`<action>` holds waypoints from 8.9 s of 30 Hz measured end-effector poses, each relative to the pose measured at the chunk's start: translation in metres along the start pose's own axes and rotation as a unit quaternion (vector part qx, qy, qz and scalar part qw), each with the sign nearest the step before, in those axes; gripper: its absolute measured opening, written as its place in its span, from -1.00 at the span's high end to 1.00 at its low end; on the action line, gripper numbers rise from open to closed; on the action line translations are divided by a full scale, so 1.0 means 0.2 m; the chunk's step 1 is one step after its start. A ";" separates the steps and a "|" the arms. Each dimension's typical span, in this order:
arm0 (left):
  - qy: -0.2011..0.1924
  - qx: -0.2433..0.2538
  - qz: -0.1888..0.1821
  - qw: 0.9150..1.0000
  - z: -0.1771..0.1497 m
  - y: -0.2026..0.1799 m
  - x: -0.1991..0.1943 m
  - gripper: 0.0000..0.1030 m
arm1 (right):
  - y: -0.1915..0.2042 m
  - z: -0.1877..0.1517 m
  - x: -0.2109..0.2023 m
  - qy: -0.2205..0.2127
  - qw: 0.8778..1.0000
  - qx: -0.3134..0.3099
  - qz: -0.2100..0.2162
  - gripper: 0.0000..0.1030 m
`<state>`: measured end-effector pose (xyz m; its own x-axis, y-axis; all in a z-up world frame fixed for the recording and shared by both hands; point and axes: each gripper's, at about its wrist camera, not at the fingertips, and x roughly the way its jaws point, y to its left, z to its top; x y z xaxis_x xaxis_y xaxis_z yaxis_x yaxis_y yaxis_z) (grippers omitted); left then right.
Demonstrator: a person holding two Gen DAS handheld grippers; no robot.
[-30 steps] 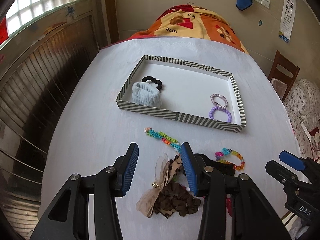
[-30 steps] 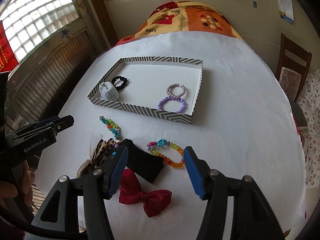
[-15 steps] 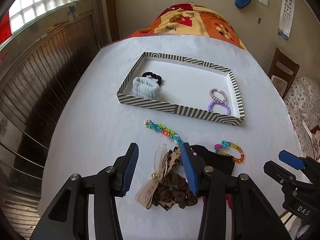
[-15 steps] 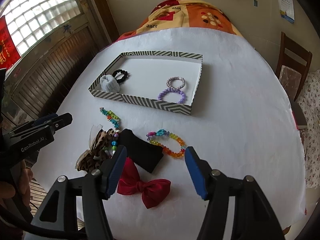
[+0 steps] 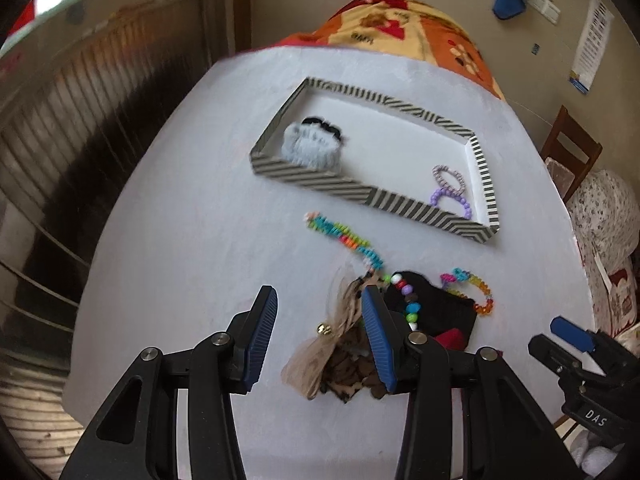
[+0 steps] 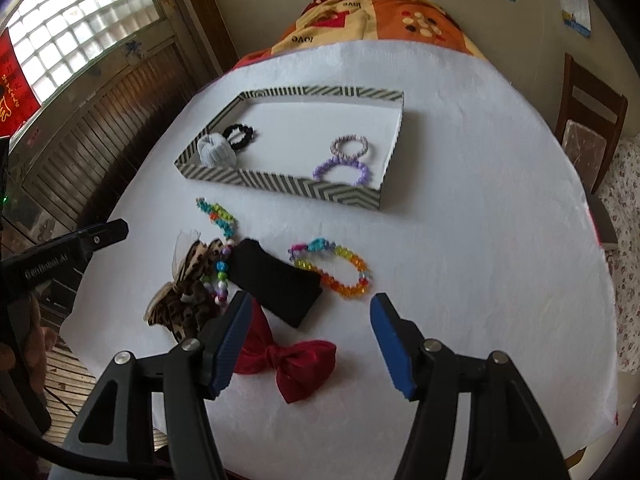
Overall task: Organize jewelry
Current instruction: 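Grasp the beige bow clip with left tool while right tool grasps red bow, then carry the bow clip with left tool into tray while right tool carries red bow, then open the left tool to drop the bow clip while right tool releases red bow, then withdraw both open tools from the tray back over the table, then move both open tools down toward the beaded strand and the white-bead bracelet, then grasp the beaded strand with left tool while right tool grasps white-bead bracelet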
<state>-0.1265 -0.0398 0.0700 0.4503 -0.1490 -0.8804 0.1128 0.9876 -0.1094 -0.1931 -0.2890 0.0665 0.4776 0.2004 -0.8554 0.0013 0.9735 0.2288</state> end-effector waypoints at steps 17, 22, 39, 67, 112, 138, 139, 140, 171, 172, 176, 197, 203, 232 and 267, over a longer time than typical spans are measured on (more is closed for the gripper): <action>0.121 0.009 -0.054 0.991 -0.09 0.02 0.31 0.36 | 0.19 -0.17 0.31 0.082 0.985 -0.145 0.034 -0.25; 0.140 0.044 -0.033 0.989 -0.12 -0.03 0.39 0.36 | 0.21 -0.18 0.36 0.093 0.979 -0.180 0.019 -0.25; 0.092 0.050 -0.060 0.993 -0.08 -0.04 0.28 0.92 | 0.10 -0.15 0.28 0.071 0.987 -0.124 0.068 0.88; 0.053 0.038 -0.070 0.995 0.10 0.02 0.14 0.92 | 0.16 -0.19 0.37 0.101 0.961 -0.252 0.053 0.76; 0.058 0.069 -0.071 0.993 0.90 -0.26 0.74 0.92 | -0.08 0.99 0.77 0.007 0.999 0.004 0.034 0.87; 0.043 0.068 -0.030 0.996 0.87 -0.21 0.72 0.52 | -0.09 1.05 0.78 -0.010 0.998 0.038 0.041 0.19; 0.041 0.067 -0.027 0.997 0.86 -0.20 0.70 0.52 | -0.08 1.04 0.75 -0.019 0.998 0.041 0.041 0.17; 0.037 0.068 -0.023 0.997 0.85 -0.20 0.68 0.52 | -0.08 1.03 0.72 -0.025 0.998 0.043 0.041 0.13; -0.046 0.094 0.013 0.994 0.38 -0.30 0.16 0.52 | 0.01 0.45 0.13 -0.076 0.996 0.034 -0.008 -0.14; -0.048 0.095 0.014 0.994 0.37 -0.30 0.15 0.52 | 0.02 0.43 0.11 -0.077 0.997 0.032 -0.011 -0.15; -0.053 0.098 0.019 0.994 0.29 -0.31 0.10 0.52 | 0.03 0.36 0.04 -0.082 0.996 0.029 -0.011 -0.18; -0.070 0.095 0.035 0.992 0.11 -0.37 -0.05 0.52 | 0.03 0.15 -0.13 -0.089 0.996 0.017 -0.019 -0.22; -0.069 0.092 0.040 0.993 0.08 -0.36 -0.06 0.52 | 0.03 0.13 -0.15 -0.091 0.996 0.013 -0.019 -0.22; -0.022 0.035 0.030 0.999 0.16 -0.03 0.07 0.52 | 0.12 0.08 0.08 -0.025 0.999 -0.030 0.010 -0.32; 0.102 -0.049 -0.019 0.993 0.36 0.01 0.74 0.69 | 0.33 0.15 0.61 0.055 0.992 -0.086 0.068 0.76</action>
<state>0.0035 -0.0632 -0.0277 0.2582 -0.1820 -0.9488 0.0354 0.9832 -0.1790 -0.1077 -0.2037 -0.0083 0.3635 0.3321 -0.8704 -0.2111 0.9394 0.2702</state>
